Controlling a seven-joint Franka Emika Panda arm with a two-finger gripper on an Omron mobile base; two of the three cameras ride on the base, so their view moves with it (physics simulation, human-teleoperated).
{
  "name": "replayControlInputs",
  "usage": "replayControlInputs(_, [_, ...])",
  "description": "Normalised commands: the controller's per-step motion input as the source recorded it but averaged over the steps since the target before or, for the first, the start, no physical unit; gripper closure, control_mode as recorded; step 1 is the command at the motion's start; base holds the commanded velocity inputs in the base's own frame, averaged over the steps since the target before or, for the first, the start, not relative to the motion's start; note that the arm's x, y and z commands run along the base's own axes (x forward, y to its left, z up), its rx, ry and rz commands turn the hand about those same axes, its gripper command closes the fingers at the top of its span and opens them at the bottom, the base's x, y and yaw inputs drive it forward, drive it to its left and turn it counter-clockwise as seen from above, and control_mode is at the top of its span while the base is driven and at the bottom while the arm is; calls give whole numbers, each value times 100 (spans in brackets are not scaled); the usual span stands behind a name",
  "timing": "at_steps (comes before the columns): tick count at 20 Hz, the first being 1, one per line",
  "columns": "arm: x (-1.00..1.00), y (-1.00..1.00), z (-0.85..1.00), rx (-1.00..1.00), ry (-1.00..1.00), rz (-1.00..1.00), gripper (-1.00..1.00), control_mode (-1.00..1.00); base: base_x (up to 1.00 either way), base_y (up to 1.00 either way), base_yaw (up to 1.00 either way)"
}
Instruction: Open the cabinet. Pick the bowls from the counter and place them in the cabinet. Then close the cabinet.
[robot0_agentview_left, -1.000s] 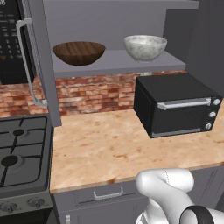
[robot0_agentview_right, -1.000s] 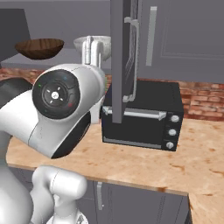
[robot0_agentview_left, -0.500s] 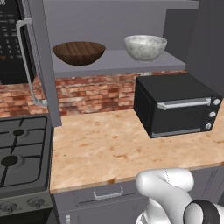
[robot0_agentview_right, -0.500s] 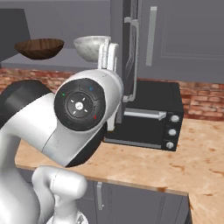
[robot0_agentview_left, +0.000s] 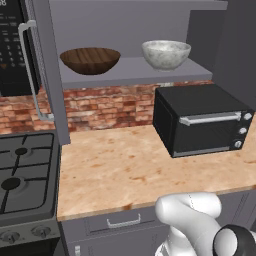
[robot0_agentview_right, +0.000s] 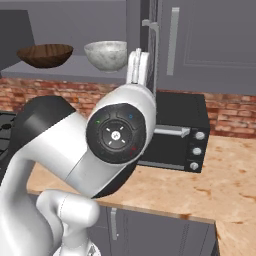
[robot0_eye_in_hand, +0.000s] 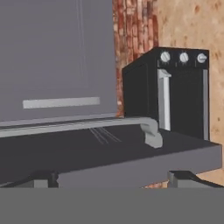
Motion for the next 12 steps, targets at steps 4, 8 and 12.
replayControlInputs(4, [0, -21, -6, 2, -6, 0, -100, -100, 0, 0, 0])
replayControlInputs(8, [0, -22, -10, 2, -6, 0, -100, -100, 0, 0, 0])
replayControlInputs(12, [9, -22, -16, 3, -4, 4, -100, -100, 0, 0, 0])
